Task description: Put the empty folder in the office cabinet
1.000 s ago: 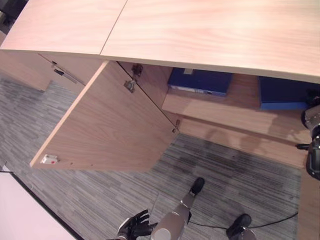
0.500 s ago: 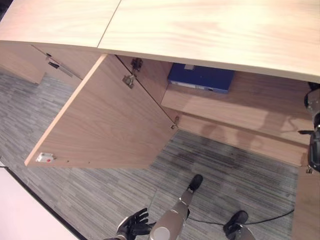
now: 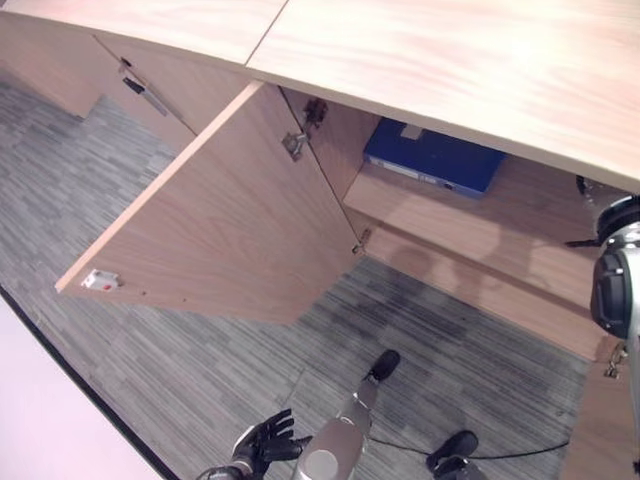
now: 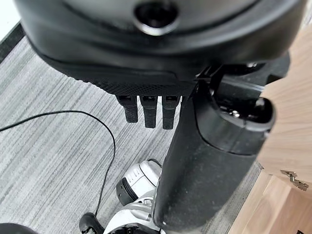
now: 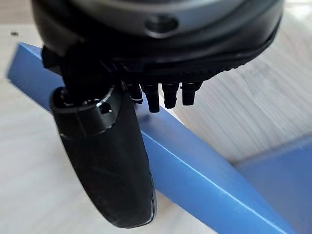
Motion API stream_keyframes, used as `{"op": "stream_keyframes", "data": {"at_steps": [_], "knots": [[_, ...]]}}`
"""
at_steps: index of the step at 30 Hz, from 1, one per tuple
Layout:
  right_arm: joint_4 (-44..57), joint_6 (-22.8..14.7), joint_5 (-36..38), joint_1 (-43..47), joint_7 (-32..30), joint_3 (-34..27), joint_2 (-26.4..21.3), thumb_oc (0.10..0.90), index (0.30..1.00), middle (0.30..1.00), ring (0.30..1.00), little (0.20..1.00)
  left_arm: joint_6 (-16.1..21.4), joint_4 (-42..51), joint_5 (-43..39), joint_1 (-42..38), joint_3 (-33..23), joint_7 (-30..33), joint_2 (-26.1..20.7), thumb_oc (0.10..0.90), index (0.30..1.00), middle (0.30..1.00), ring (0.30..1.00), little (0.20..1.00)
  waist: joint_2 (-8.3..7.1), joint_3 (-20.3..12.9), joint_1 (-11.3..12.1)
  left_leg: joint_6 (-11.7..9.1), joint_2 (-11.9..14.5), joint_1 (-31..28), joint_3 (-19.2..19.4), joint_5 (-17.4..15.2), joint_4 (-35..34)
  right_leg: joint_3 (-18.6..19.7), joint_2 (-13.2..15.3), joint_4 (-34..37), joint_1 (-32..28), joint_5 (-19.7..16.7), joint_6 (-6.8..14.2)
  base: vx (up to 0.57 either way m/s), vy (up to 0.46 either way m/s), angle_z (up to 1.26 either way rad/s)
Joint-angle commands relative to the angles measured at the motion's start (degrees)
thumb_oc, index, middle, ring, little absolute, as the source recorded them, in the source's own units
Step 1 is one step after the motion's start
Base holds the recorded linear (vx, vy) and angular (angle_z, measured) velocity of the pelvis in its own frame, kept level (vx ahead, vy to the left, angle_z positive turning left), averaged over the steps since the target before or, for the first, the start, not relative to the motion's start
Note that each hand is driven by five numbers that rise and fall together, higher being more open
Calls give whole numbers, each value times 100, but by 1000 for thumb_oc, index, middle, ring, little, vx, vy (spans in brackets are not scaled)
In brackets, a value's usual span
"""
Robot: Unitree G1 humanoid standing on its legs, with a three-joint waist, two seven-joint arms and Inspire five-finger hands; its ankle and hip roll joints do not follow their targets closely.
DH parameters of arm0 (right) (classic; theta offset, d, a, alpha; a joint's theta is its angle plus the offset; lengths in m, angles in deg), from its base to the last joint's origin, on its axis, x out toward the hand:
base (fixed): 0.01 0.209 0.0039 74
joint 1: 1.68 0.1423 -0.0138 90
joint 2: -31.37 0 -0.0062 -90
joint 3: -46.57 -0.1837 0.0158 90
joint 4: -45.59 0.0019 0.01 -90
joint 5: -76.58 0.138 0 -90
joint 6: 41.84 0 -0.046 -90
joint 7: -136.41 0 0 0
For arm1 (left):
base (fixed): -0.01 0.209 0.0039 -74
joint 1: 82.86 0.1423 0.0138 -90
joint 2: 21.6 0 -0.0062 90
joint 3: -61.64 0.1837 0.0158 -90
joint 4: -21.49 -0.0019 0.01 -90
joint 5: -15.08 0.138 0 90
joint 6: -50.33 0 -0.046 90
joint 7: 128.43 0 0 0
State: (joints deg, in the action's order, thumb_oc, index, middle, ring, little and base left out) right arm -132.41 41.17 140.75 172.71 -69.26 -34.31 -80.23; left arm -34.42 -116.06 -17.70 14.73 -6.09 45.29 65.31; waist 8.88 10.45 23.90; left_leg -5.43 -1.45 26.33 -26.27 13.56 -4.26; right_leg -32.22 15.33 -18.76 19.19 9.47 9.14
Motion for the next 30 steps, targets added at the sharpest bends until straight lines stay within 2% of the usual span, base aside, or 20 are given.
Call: {"op": "stream_keyframes", "data": {"at_steps": [1, 8, 17, 30], "knots": [[1177, -397, -491, 41, 350, 337, -260, 800, 900, 900, 900, 900, 92, -168, 214, -58, 127, 176, -427, 800, 900, 900, 900, 900, -417, -42, 372, -147, -58, -474, -21, -1031, -74, -115, -335, 887, -709, 75, -9, -8, 47, 16], [997, -395, -331, -520, 294, -146, -186, 800, 900, 900, 900, 900, 58, -216, 180, 20, 79, 213, -380, 800, 900, 900, 900, 900, -374, -6, 412, -97, -110, -507, -42, -1040, -74, -126, -301, 839, -732, 81, -6, -12, 37, 6], [675, -340, -120, -1376, 260, -755, -132, 800, 900, 900, 900, 900, 51, -253, 181, 69, 76, 204, -274, 800, 900, 900, 900, 900, -174, 33, 381, -77, -127, -555, 3, -1050, -74, -117, -280, 807, -747, 99, 4, -9, 9, 0], [808, -383, -89, -2111, 335, -1147, -279, 800, 900, 900, 900, 900, 41, -366, 80, 26, 1, 162, -81, 800, 900, 900, 900, 900, 77, -18, 281, -112, -128, -593, 67, -1031, -74, -86, -267, 844, -805, 116, 4, -3, 1, -1]]}}
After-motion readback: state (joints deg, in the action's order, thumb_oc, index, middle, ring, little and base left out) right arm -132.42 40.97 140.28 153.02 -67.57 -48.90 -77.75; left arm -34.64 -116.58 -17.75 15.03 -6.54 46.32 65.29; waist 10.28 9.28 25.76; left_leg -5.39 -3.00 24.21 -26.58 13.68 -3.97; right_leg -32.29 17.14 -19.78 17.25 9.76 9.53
